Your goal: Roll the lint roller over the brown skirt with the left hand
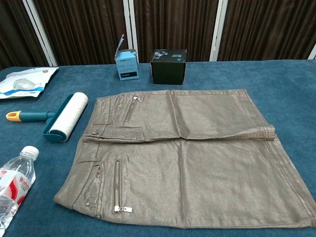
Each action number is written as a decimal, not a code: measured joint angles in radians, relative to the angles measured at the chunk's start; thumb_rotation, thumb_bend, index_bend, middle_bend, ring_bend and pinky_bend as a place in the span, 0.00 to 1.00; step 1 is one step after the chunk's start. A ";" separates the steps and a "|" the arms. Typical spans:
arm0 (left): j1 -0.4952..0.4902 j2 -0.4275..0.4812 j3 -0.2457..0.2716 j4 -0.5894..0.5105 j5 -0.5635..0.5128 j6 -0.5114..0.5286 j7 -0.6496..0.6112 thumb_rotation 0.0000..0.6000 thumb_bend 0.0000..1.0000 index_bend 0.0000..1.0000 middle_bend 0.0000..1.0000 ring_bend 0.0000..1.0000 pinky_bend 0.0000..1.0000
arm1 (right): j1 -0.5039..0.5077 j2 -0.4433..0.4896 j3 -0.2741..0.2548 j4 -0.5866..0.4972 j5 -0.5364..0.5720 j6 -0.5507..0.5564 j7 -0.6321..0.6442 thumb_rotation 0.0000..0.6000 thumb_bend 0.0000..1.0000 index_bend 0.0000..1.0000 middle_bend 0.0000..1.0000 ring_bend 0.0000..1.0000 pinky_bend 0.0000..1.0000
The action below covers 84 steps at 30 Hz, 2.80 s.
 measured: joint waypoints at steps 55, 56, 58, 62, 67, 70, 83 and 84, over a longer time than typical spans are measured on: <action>-0.512 -0.655 -0.090 0.956 -0.139 -0.626 -0.202 1.00 0.46 0.29 0.14 0.18 0.21 | 0.030 -0.032 0.041 0.048 0.163 -0.115 -0.009 1.00 0.00 0.00 0.00 0.00 0.00; -0.513 -0.656 -0.088 0.957 -0.139 -0.628 -0.203 1.00 0.46 0.29 0.15 0.18 0.22 | 0.030 -0.033 0.041 0.049 0.164 -0.115 -0.008 1.00 0.00 0.00 0.00 0.00 0.00; -0.516 -0.659 -0.086 0.957 -0.138 -0.632 -0.206 1.00 0.46 0.30 0.16 0.20 0.23 | 0.030 -0.032 0.041 0.048 0.164 -0.115 -0.007 1.00 0.00 0.00 0.00 0.00 0.00; -0.518 -0.667 -0.081 0.960 -0.135 -0.626 -0.205 1.00 0.47 0.36 0.25 0.26 0.29 | 0.030 -0.029 0.041 0.045 0.166 -0.116 -0.001 1.00 0.00 0.00 0.00 0.00 0.00; -0.519 -0.668 -0.078 0.961 -0.130 -0.611 -0.205 1.00 0.53 0.48 0.38 0.36 0.38 | 0.030 -0.027 0.041 0.044 0.166 -0.116 0.003 1.00 0.00 0.00 0.00 0.00 0.00; -0.519 -0.666 -0.077 0.956 -0.126 -0.597 -0.206 1.00 0.58 0.52 0.41 0.38 0.41 | 0.031 -0.026 0.041 0.042 0.168 -0.118 0.006 1.00 0.00 0.00 0.00 0.00 0.00; -0.563 -0.517 -0.082 0.698 -0.092 -0.567 -0.134 1.00 0.73 0.55 0.42 0.40 0.44 | 0.031 -0.010 0.049 0.026 0.184 -0.124 0.029 1.00 0.00 0.00 0.00 0.00 0.00; -0.572 -0.496 -0.084 0.662 -0.094 -0.578 -0.115 1.00 0.74 0.55 0.42 0.40 0.44 | 0.032 -0.009 0.050 0.025 0.186 -0.125 0.031 1.00 0.00 0.00 0.00 0.00 0.00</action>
